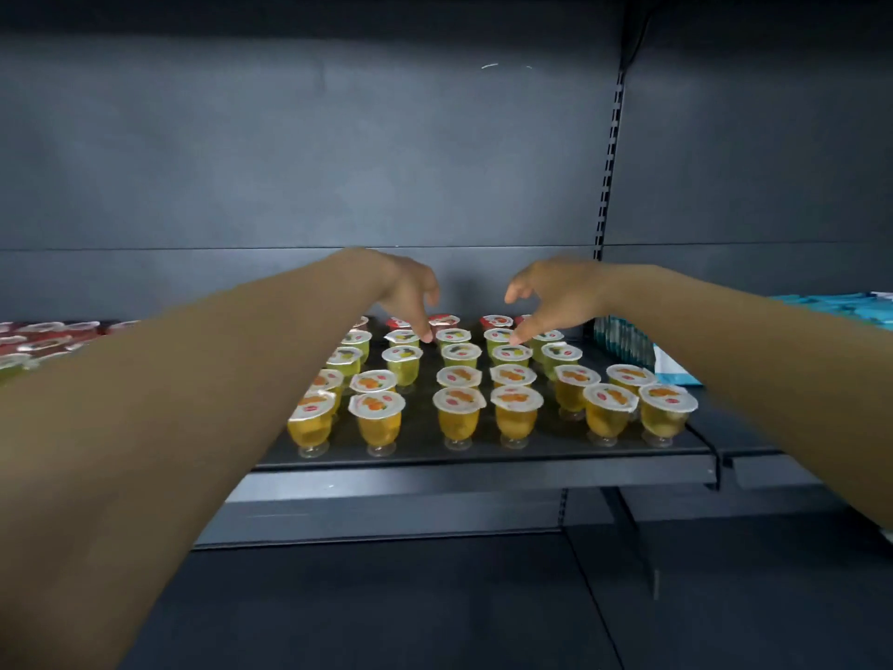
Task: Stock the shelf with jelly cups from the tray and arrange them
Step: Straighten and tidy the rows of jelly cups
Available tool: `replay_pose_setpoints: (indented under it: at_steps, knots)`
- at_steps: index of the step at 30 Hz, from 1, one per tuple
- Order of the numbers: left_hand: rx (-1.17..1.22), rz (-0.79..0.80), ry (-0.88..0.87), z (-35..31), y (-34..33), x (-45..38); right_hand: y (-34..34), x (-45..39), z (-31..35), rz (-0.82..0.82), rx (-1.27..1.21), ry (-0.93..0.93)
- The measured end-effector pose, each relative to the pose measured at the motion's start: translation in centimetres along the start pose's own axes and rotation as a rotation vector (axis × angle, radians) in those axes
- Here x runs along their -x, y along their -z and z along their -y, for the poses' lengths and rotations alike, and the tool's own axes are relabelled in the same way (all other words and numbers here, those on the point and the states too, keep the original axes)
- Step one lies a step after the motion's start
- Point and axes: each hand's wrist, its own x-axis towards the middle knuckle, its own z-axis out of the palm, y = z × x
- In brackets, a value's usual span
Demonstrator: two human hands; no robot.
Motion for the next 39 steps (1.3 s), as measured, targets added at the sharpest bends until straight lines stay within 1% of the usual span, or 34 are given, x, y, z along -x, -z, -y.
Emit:
replay_pose_setpoints:
  at_steps: [5,8,13,18,21,25,29,33,39]
  knots:
    - [0.035,0.0,-0.053,4.8,-1.6,7.5,0.3,2.4,9.0,-0.004,0.055,-0.055]
    - [0.04,0.023,-0.05,7.5,-1.6,11.9,1.0,3.6,13.3,0.021,0.016,-0.064]
    - [0.045,0.027,-0.016,12.0,-1.7,17.1,2.6,5.2,19.0,0.012,0.009,-0.046]
    - [0.095,-0.029,0.077,16.0,-2.6,22.5,3.6,5.3,24.3,-0.02,-0.007,0.047]
    - [0.107,-0.008,0.139,18.8,-4.1,25.2,3.3,5.1,27.9,-0.028,-0.026,0.124]
    - [0.114,0.003,0.208,23.3,-5.5,28.6,3.2,3.8,33.3,-0.015,-0.048,0.181]
    - [0.098,-0.021,0.24,29.2,-6.5,31.3,3.5,1.3,39.2,-0.029,-0.043,0.201]
    - [0.112,-0.023,0.266,36.8,-7.8,34.1,3.2,-2.0,46.2,-0.049,-0.073,0.184]
    - [0.129,-0.004,0.25,48.6,-10.3,37.4,2.5,-7.2,57.3,-0.051,-0.13,0.167]
